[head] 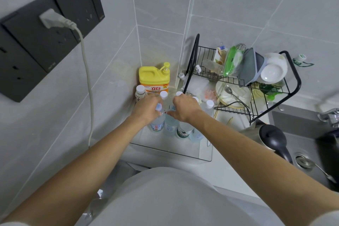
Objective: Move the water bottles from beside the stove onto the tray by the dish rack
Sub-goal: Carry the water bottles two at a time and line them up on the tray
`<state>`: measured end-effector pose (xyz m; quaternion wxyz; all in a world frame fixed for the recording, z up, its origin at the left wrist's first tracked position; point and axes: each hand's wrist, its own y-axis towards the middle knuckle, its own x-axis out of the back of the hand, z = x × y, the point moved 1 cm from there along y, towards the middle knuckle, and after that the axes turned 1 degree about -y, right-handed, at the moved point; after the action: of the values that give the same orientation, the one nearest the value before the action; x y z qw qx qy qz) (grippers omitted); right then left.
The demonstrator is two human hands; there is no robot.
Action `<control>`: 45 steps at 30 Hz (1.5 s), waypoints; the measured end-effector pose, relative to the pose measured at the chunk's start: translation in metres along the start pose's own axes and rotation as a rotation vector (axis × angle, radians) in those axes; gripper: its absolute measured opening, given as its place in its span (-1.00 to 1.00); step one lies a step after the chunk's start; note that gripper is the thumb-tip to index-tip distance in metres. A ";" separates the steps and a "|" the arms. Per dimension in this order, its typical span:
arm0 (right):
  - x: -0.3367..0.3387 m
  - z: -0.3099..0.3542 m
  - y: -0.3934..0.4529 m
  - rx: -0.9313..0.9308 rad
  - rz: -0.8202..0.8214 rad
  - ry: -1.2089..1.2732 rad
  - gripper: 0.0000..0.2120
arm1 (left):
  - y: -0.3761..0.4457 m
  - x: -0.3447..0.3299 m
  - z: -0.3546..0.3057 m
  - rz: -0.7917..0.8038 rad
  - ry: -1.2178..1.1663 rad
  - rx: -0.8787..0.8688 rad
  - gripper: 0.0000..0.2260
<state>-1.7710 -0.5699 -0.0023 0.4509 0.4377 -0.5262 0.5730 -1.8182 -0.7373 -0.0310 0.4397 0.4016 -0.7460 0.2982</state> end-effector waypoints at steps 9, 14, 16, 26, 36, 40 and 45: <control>0.000 0.002 -0.003 -0.003 -0.011 -0.010 -0.58 | -0.003 0.000 -0.001 0.004 -0.005 -0.004 -0.77; -0.001 0.001 -0.006 -0.010 0.003 0.012 -0.61 | -0.007 0.002 -0.004 0.009 -0.009 0.006 -0.81; -0.002 0.001 -0.006 -0.006 0.008 0.014 -0.59 | -0.008 0.003 -0.006 0.016 -0.023 0.017 -0.81; 0.008 -0.011 -0.045 0.006 -0.256 0.161 -0.54 | -0.032 0.018 -0.020 -0.128 0.018 0.079 -0.58; 0.017 -0.053 -0.129 -0.206 -0.480 0.186 -0.41 | -0.050 0.020 -0.110 -0.351 0.029 -0.232 -0.47; 0.018 -0.072 -0.182 -0.397 -0.508 0.212 -0.35 | -0.044 0.008 -0.154 -0.249 0.032 -0.409 -0.44; 0.005 -0.094 -0.286 -0.750 -0.563 0.224 -0.35 | -0.055 -0.024 -0.234 -0.085 0.034 -0.705 -0.41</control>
<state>-1.4954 -0.4650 0.0558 0.7693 0.3056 -0.5058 0.2429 -1.6668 -0.5704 0.0545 0.5757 0.2507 -0.7782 0.0103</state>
